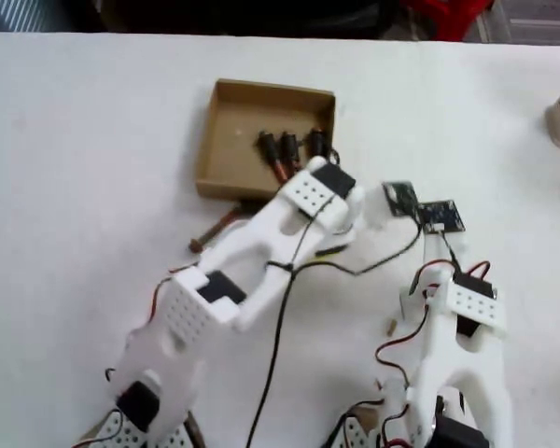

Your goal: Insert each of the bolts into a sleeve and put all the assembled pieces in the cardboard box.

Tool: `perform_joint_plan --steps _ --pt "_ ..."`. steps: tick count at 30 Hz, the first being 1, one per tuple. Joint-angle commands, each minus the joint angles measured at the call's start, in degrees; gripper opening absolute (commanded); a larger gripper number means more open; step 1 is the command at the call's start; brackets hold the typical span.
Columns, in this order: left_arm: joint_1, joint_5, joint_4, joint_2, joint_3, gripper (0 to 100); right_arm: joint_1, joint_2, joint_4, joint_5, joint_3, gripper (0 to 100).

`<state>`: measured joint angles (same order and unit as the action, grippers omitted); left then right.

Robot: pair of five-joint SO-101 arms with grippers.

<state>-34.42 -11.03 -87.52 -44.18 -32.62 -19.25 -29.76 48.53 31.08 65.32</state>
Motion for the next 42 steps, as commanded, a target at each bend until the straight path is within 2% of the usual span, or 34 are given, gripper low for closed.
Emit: perform_joint_plan --steps 1,6,11,20,26,31,34,42 --pt "3.65 8.44 -1.49 1.10 -4.92 2 -0.04 -1.63 -0.31 0.62 -0.35 1.7" --pt "6.46 9.32 -2.55 6.64 -3.08 2 -0.04 -1.54 -0.40 0.62 -0.35 1.7" --pt "7.52 9.23 0.53 18.15 9.32 2 -0.04 -1.54 -0.40 0.62 -0.35 1.7" --pt "11.21 9.14 16.35 34.24 37.63 2 -0.04 -1.54 -0.40 0.62 -0.35 1.7" --pt "11.12 9.14 31.47 44.35 58.02 2 -0.04 -1.54 -0.31 0.62 -0.35 1.7" --pt "11.03 9.14 39.74 54.02 70.95 13 -0.04 -1.54 -0.22 0.62 -0.35 1.7" --pt "11.03 9.23 42.02 55.78 74.29 18 -0.04 -1.54 -0.22 0.62 -0.35 1.7" --pt "11.12 9.23 42.11 49.71 70.51 18 -0.04 -1.54 -0.22 0.62 -0.35 1.7"
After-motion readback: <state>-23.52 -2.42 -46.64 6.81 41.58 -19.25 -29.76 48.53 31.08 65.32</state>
